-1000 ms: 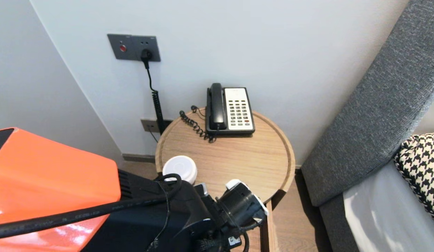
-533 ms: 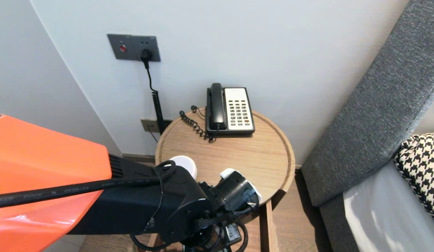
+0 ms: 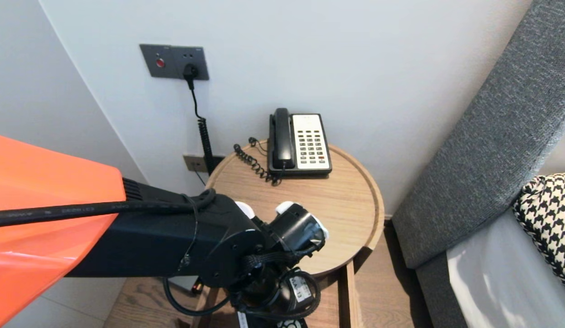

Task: Take the remote control out of the drawer one by one and place them on the table

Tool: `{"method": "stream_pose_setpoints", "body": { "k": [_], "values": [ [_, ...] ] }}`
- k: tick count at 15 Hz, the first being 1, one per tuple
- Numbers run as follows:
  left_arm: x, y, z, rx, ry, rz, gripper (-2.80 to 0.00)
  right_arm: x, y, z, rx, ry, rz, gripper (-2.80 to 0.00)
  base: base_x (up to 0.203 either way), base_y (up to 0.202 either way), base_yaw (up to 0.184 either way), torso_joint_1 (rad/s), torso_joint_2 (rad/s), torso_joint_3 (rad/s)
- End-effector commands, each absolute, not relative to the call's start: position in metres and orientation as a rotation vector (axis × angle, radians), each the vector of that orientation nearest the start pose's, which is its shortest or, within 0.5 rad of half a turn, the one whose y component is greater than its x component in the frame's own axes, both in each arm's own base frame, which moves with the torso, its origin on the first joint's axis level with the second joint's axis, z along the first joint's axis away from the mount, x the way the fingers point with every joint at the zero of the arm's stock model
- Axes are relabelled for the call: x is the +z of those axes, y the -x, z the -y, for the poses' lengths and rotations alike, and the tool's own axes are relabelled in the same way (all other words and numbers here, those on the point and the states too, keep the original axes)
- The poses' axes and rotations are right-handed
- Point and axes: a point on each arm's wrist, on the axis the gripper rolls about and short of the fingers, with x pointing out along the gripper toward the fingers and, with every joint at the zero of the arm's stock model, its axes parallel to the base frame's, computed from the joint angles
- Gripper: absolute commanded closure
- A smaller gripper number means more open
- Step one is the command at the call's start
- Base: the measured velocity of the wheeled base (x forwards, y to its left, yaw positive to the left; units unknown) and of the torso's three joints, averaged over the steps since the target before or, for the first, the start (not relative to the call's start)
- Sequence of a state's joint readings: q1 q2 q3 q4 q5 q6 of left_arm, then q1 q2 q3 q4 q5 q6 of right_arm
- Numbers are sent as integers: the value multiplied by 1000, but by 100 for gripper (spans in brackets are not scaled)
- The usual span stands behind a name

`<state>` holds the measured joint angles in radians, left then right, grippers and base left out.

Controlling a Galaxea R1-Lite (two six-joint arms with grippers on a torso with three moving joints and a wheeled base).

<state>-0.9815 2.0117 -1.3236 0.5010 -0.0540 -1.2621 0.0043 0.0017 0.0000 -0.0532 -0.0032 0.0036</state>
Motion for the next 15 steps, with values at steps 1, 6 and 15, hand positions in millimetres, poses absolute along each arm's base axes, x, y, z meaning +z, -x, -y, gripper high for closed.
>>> {"method": "stream_pose_setpoints", "body": {
  "k": [1,6,15],
  "values": [
    [131,-194,290,-94,515,-1454,0,74,21,0,2,-5,26,0,0,0,0,0,0,0],
    [140,-190,287,-138,527,-1510,0,74,21,0,2,-5,26,0,0,0,0,0,0,0],
    [169,-172,272,-214,478,-1588,0,74,21,0,2,-3,26,0,0,0,0,0,0,0]
  ]
}}
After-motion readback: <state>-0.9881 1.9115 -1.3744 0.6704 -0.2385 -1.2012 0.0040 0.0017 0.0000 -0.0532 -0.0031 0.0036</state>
